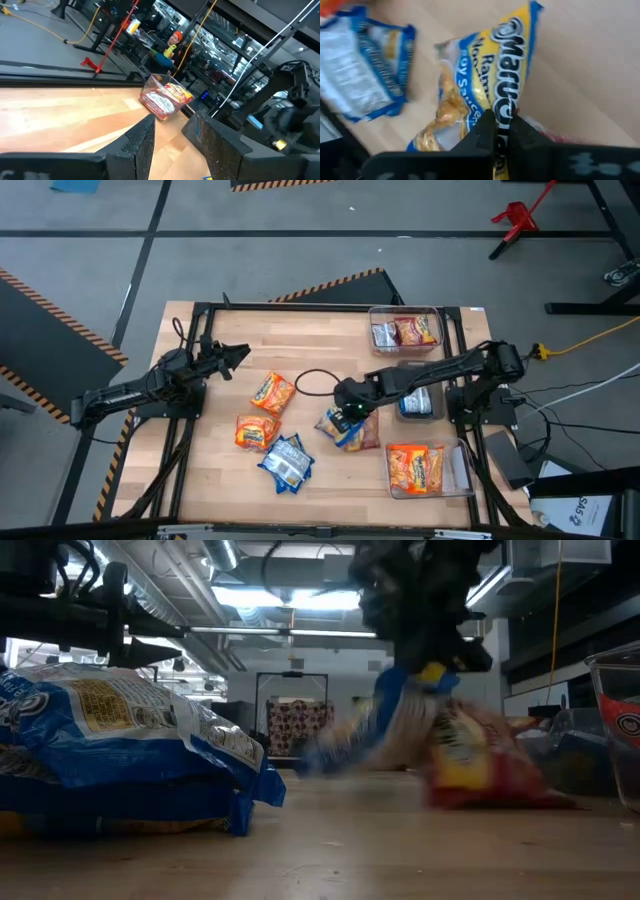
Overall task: Sort Maruchan noodles
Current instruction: Put the blue noodle pack into the black bin
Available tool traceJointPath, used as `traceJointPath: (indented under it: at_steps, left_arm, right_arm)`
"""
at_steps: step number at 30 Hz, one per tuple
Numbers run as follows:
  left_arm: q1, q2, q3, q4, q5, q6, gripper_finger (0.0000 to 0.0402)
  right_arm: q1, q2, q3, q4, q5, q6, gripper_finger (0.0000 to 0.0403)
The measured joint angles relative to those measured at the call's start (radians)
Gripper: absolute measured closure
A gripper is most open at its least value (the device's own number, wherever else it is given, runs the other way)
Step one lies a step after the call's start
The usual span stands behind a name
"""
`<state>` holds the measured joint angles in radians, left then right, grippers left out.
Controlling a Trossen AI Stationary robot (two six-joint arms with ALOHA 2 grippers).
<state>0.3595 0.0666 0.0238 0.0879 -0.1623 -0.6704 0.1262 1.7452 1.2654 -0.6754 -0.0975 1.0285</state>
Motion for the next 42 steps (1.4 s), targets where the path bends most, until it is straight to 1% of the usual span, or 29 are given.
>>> traceJointPath:
  at_steps: [3,6,9,14,16,20,23,25,26,28,30,32,34,36,37,38,42]
  left_arm:
    - [0.000,0.000,0.000,0.000,-0.001,0.000,0.0255]
    - [0.000,0.000,0.000,0.000,-0.001,-0.001,0.0255]
    - [0.000,0.000,0.000,0.001,-0.004,-0.002,0.0255]
    - [0.000,0.000,0.000,0.001,-0.004,-0.004,0.0255]
    - [0.000,0.000,0.000,0.001,-0.004,-0.004,0.0255]
    - [0.000,0.000,0.000,0.000,-0.005,-0.004,0.0255]
    - [0.000,0.000,0.000,-0.002,-0.005,-0.003,0.0255]
    - [0.000,0.000,0.000,-0.004,-0.011,-0.002,0.0255]
    - [0.000,0.000,0.000,-0.007,-0.013,-0.002,0.0255]
    - [0.000,0.000,0.000,-0.010,-0.015,-0.001,0.0255]
    - [0.000,0.000,0.000,-0.010,-0.014,-0.001,0.0255]
    - [0.000,0.000,0.000,-0.010,-0.014,0.000,0.0255]
    - [0.000,0.000,0.000,-0.010,-0.014,0.000,0.0255]
    - [0.000,0.000,0.000,-0.010,-0.014,0.000,0.0255]
    - [0.000,0.000,0.000,-0.010,-0.014,0.000,0.0255]
    - [0.000,0.000,0.000,-0.010,-0.014,0.000,0.0255]
    - [0.000,0.000,0.000,-0.010,-0.014,0.000,0.0255]
  right_arm:
    - [-0.007,0.032,-0.001,0.006,0.000,-0.032,0.0381]
    - [-0.012,0.063,-0.001,0.026,-0.017,-0.101,0.0355]
    - [-0.014,0.088,-0.001,0.060,-0.053,-0.168,0.0308]
    - [-0.024,0.122,-0.001,0.135,-0.080,-0.249,0.0205]
    - [-0.031,0.139,-0.001,0.175,-0.079,-0.271,0.0170]
    - [-0.043,0.187,-0.001,0.194,-0.090,-0.277,0.0124]
    - [-0.054,0.217,0.000,0.214,-0.148,-0.276,0.0112]
    - [-0.057,0.233,0.002,0.224,-0.192,-0.273,0.0119]
    - [-0.057,0.237,0.002,0.226,-0.201,-0.267,0.0130]
    - [-0.057,0.239,0.003,0.228,-0.202,-0.242,0.0165]
    - [-0.057,0.239,0.004,0.230,-0.210,-0.226,0.0215]
    - [-0.057,0.239,0.004,0.238,-0.239,-0.226,0.0273]
    - [-0.057,0.238,0.004,0.246,-0.247,-0.225,0.0330]
    - [-0.057,0.239,0.003,0.266,-0.261,-0.223,0.0374]
    - [-0.057,0.240,0.003,0.276,-0.262,-0.223,0.0384]
    - [-0.057,0.237,0.002,0.282,-0.261,-0.219,0.0385]
    - [-0.055,0.212,-0.002,0.272,-0.207,-0.190,0.0374]
